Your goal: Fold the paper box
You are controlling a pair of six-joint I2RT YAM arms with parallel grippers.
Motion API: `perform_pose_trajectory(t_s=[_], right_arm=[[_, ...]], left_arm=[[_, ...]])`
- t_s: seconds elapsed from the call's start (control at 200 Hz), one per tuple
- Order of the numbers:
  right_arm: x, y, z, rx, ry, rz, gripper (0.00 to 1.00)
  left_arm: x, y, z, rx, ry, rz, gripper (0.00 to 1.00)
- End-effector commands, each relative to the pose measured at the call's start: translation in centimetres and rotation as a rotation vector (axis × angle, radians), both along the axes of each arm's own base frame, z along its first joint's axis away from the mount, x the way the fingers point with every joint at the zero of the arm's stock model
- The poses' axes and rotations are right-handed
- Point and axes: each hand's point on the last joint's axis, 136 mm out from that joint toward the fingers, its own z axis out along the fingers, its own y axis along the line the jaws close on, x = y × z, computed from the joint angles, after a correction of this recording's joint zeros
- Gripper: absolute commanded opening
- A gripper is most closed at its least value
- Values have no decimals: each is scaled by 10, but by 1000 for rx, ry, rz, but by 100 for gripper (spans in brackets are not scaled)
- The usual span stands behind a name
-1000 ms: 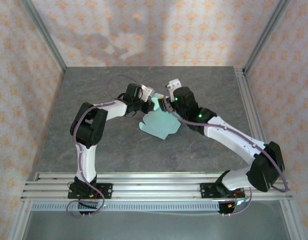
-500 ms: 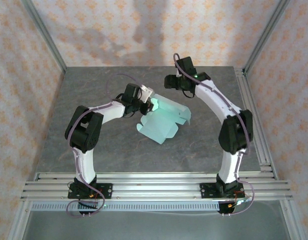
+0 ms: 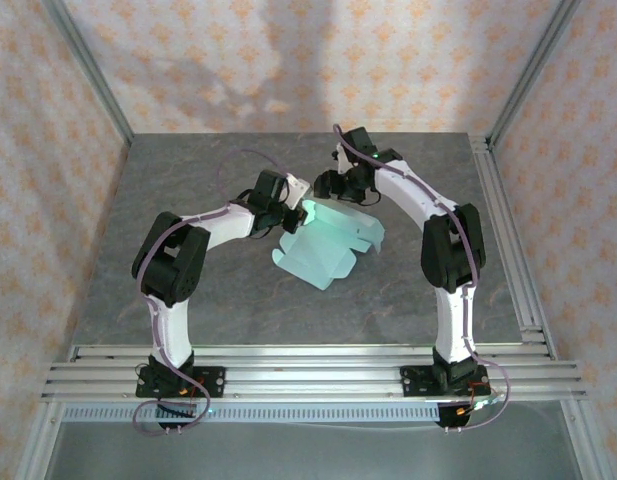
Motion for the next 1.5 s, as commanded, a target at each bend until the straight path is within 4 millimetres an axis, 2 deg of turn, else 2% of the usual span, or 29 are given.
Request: perform_pose_trajectory(t_s=[0.0,0.125,0.32,0.616,1.001,1.116,1.186,1.276,1.371,1.491], right_arm=[[-11,7,-19,36,67,13,65],[-13,9,-25,62,71,10,63],[-15,2,-34,87,75,-23,60],[-17,3,-52,103,117,-34,59],[-23,8,-52,148,137,-26,59],[-22,8,-53,152,140,-31,59],[-23,10,-52,164,144,-30,59],[-23,10,-51,175,148,-29,59],[-24,10,-48,175,139,-29,58],[-22,6,-40,184,111,-47,59]], left_arm=[[3,-6,-2,9,41,24,0],[8,-7,-7,-26,67,72,0],[10,-8,-9,-57,68,112,0],[14,-6,-15,-47,60,140,13],[21,-10,-16,-75,65,164,25],[23,-11,-15,-82,66,166,26],[23,-12,-14,-85,67,166,23],[24,-14,-13,-89,68,160,9],[23,-14,-13,-89,67,155,1],[21,-14,-6,-99,52,147,0]])
